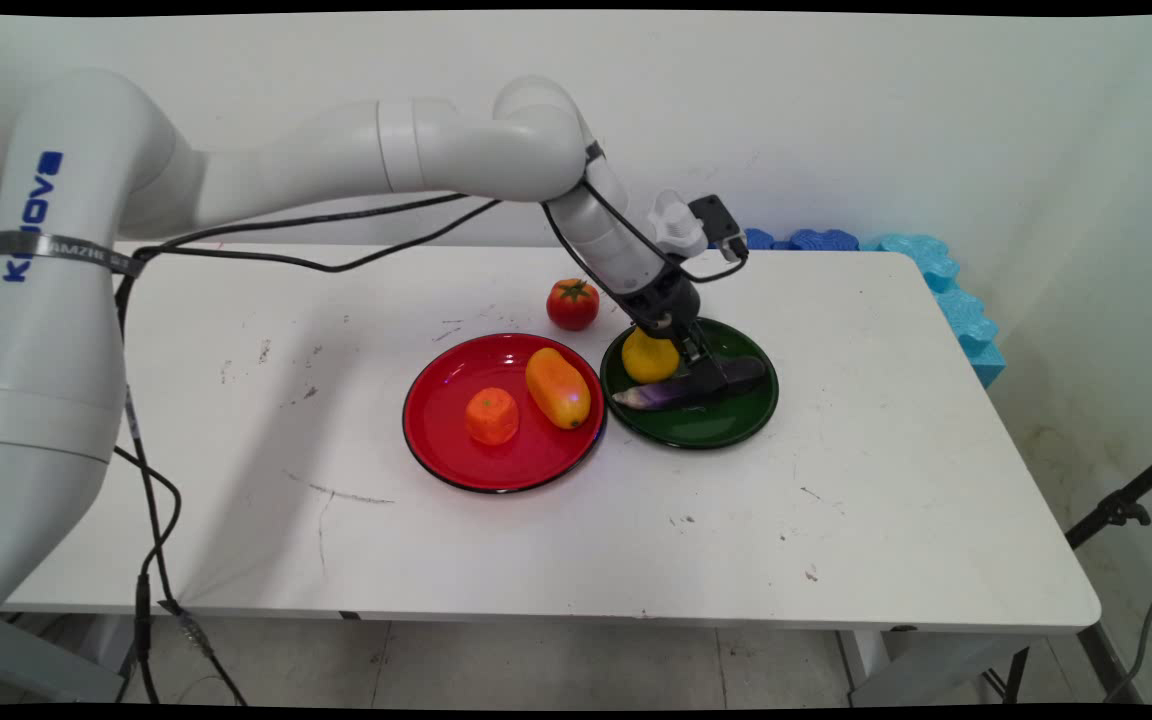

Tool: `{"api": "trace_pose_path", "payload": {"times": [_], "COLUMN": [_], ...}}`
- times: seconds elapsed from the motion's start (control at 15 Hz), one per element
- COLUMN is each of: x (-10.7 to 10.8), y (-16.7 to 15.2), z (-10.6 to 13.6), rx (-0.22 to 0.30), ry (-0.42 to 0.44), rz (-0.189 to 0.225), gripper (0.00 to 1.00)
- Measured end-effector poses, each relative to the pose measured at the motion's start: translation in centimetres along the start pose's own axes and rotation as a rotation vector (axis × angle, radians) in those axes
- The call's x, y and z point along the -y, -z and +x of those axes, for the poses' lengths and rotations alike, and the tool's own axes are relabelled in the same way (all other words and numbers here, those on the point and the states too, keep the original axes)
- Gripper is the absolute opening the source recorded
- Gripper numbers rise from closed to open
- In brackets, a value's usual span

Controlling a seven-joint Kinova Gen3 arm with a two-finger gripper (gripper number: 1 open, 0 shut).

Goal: Pick up the eggplant from the green plate, then place the picked object on the table

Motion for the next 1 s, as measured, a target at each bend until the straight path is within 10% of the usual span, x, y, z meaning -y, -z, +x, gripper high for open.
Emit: {"api": "trace_pose_path", "payload": {"times": [0.07,0.13,1.0], "x": [0.0,0.0,-1.3], "y": [-0.3,-0.5,2.7], "z": [0.1,0.1,2.1], "rx": [0.002,0.005,-0.012], "ry": [-0.002,-0.005,-0.019], "rz": [0.002,0.004,0.044], "gripper": [1.00,0.00,0.00]}}
